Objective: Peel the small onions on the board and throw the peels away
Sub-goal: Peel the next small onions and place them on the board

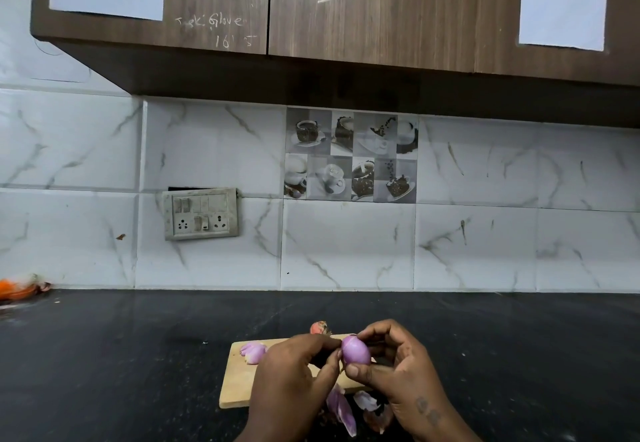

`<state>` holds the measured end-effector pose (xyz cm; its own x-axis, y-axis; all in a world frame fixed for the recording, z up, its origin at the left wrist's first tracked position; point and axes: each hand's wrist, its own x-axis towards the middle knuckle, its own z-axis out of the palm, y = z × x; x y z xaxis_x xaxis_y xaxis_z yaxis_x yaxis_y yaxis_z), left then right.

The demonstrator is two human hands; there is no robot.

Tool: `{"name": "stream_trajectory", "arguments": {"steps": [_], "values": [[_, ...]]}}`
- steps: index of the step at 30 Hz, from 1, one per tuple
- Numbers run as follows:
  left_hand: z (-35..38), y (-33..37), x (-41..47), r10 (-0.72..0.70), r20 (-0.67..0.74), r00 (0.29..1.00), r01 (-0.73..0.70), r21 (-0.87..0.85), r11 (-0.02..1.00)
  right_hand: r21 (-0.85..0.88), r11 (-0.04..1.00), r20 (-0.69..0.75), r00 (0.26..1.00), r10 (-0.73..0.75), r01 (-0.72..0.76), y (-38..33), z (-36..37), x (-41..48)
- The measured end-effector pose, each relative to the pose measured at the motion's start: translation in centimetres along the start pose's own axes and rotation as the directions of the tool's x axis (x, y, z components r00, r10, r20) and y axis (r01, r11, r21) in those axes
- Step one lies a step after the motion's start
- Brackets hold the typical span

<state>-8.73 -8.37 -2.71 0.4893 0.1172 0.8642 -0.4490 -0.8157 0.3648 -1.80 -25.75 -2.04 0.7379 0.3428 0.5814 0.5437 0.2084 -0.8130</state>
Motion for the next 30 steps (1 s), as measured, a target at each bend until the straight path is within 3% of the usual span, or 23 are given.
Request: {"name": "stream_trajectory", "arguments": {"steps": [10, 14, 16, 23, 26, 30], "values": [[0.2, 0.6, 0.0, 0.046, -0.071, 0.996, -0.030, 0.216, 0.976, 0.026, 1.000, 0.047, 0.999, -0.004, 0.002, -0.2, -0.2, -0.1], [-0.3, 0.3, 0.4, -0.140, -0.075, 0.987, 0.153, 0.218, 0.964, 0.074, 0.997, 0.104, 0.995, 0.003, -0.011, -0.1, -0.1, -0.1], [-0.3, 0.2, 0.5, -0.224, -0.072, 0.972, 0.235, 0.245, 0.940, 0.131, 0.991, 0.144, 0.989, 0.021, -0.040, -0.2, 0.0, -0.1], [-0.1, 0.7, 0.4, -0.304, -0.066, 0.950, 0.310, 0.304, 0.901, 0.307, 0.942, 0.196, 0.978, 0.073, -0.132, -0.1, 0.2, -0.1], [-0.9, 0.3, 0.7, -0.394, -0.101, 0.913, 0.406, 0.280, 0.870, 0.513, 0.843, 0.123, 0.986, 0.113, -0.160, -0.1, -0.3, 0.3], [-1.0, 0.1, 0.4, -0.326, 0.044, 0.944, 0.291, 0.348, 0.891, 0.582, 0.801, 0.047, 0.990, 0.136, -0.138, -0.2, -0.3, 0.6]]}}
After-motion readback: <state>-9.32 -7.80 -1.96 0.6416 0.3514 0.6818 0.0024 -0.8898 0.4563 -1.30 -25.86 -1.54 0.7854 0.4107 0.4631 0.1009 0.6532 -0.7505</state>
